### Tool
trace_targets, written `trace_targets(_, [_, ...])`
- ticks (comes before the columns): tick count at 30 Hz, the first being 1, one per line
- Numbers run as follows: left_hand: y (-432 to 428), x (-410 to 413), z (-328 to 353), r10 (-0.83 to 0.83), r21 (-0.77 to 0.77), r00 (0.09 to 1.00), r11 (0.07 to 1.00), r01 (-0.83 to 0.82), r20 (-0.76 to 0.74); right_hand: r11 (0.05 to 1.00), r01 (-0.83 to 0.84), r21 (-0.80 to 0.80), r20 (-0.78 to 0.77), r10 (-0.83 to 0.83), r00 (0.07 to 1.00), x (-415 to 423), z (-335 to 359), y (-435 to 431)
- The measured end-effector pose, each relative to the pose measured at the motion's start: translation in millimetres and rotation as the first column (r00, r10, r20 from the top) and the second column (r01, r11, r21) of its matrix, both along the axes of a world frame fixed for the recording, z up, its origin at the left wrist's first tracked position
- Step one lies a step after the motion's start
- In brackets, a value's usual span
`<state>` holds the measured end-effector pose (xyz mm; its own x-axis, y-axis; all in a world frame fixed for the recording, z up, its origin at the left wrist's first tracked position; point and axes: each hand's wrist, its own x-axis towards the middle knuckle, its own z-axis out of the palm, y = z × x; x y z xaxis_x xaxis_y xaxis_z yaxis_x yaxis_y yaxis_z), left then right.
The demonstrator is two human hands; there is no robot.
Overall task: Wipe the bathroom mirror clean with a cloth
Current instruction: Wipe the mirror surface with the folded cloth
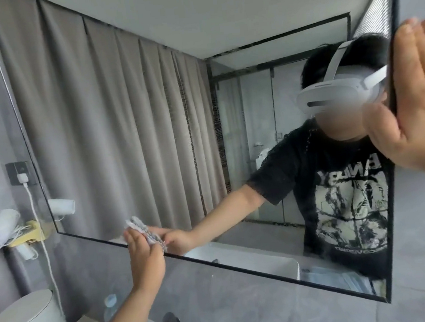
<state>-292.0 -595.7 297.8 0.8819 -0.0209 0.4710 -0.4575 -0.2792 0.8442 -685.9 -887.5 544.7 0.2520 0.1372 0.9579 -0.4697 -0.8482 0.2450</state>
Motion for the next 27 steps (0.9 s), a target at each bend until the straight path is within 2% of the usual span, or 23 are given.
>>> trace_targets(2, [-12, -45, 3, -0.083, 0.148, 0.977, 0.988, 0.055, 0.194, 0.999, 0.036, -0.02, 0.042, -0.035, 0.998, 2, -6, -1])
trace_targets(4, [-17, -63, 5, -0.132, 0.291, 0.95, 0.955, 0.047, 0.281, 0.997, 0.055, -0.048, 0.091, -0.051, 0.995, 1, -5, 7])
trace_targets(6, [-16, -57, 7, -0.156, 0.293, 0.937, 0.954, 0.062, 0.311, 0.995, 0.081, -0.062, 0.1, -0.074, 0.992, -1, -3, 12])
trace_targets(8, [-10, -48, 15, -0.111, 0.233, 0.966, 0.971, 0.055, 0.235, 0.995, 0.096, -0.032, 0.096, -0.092, 0.991, -4, -3, 16])
trace_targets(10, [1, -18, 16, -0.02, 0.087, 1.0, 0.996, 0.019, 0.018, 0.992, 0.122, -0.014, 0.081, -0.12, 0.989, -6, 0, 21])
trace_targets(12, [17, 34, -9, -0.02, -0.027, 0.975, 1.0, 0.015, -0.221, 0.991, 0.132, -0.004, 0.074, -0.131, 0.989, -7, -1, 25])
trace_targets(14, [24, 54, -32, -0.063, -0.072, 0.964, 0.996, 0.046, -0.259, 0.991, 0.136, -0.006, 0.077, -0.135, 0.988, -7, -1, 25])
trace_targets(16, [22, 28, -27, -0.06, -0.122, 0.966, 0.992, 0.03, -0.252, 0.99, 0.142, -0.008, 0.073, -0.141, 0.987, -7, -1, 24])
trace_targets(17, [16, 2, -13, -0.052, -0.143, 0.97, 0.99, 0.018, -0.239, 0.99, 0.143, -0.004, 0.07, -0.143, 0.987, -7, -1, 25])
trace_targets(23, [-16, -59, 9, -0.068, -0.023, 0.996, 0.997, 0.069, 0.061, 0.989, 0.146, -0.025, 0.08, -0.143, 0.986, -6, -1, 24])
trace_targets(25, [-25, -74, 12, -0.137, 0.056, 0.972, 0.99, 0.128, 0.192, 0.989, 0.145, -0.029, 0.084, -0.142, 0.986, -6, -1, 23])
trace_targets(27, [-32, -87, 16, -0.24, 0.177, 0.906, 0.966, 0.188, 0.349, 0.988, 0.148, -0.037, 0.096, -0.144, 0.985, -5, -1, 22])
